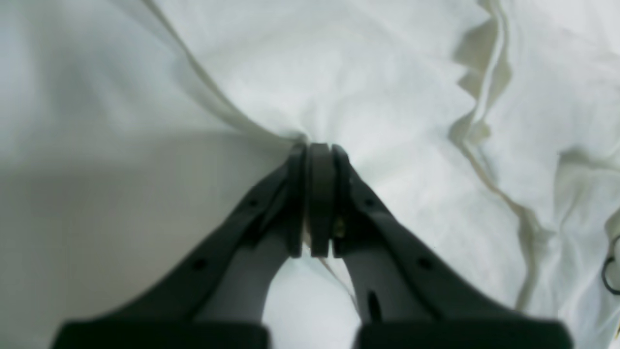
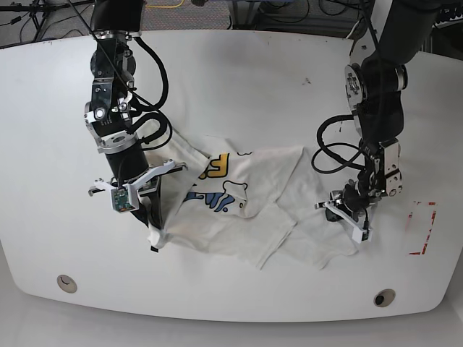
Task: Fold the T-shirt properly
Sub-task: 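Close the left gripper on the shirt fabric, then open the left gripper and lift it off the shirt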
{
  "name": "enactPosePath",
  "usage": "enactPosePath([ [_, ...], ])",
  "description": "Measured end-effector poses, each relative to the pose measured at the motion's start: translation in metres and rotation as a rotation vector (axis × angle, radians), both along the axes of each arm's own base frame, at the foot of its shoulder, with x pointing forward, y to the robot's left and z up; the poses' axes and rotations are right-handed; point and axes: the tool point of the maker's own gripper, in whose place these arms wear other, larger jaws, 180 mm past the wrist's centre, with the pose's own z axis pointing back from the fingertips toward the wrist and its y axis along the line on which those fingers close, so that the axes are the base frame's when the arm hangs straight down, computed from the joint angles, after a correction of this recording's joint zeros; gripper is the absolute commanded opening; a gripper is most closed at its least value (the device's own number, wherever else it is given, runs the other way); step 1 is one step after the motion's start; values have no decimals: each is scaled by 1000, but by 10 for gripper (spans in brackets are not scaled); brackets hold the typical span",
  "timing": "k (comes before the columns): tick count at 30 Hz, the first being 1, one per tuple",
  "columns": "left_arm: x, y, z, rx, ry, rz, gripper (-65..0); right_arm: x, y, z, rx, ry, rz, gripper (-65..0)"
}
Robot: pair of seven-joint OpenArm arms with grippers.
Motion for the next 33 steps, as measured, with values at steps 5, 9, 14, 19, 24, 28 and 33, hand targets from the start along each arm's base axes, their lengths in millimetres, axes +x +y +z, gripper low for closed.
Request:
enactPosePath([
  [5,-1,1,3,22,-8,-11,-493,1,0,1,0,-4,0,-644],
  [9,1,5,12,51,-40,-11,-501,1,0,2,-1,-5,2,-646],
  [14,2,12,24,75,-85,-2,-611,3,-1,5,-2,-14,-1,-646],
  [19,0,20,38,114,-133,4,-650,5,-2,9,-3,-25,-3,-649],
  [24,-3,30,63,151,-214,20,-650,8,-3,12,-6,-31,-4,-650],
  [28,-4,39,85,189,-267,31,-650,9,-4,14,-7,-34,-8,-649],
  [33,-3,46,115,239,-318,36,-650,11,-4,17,-7,-39,-7,-648],
])
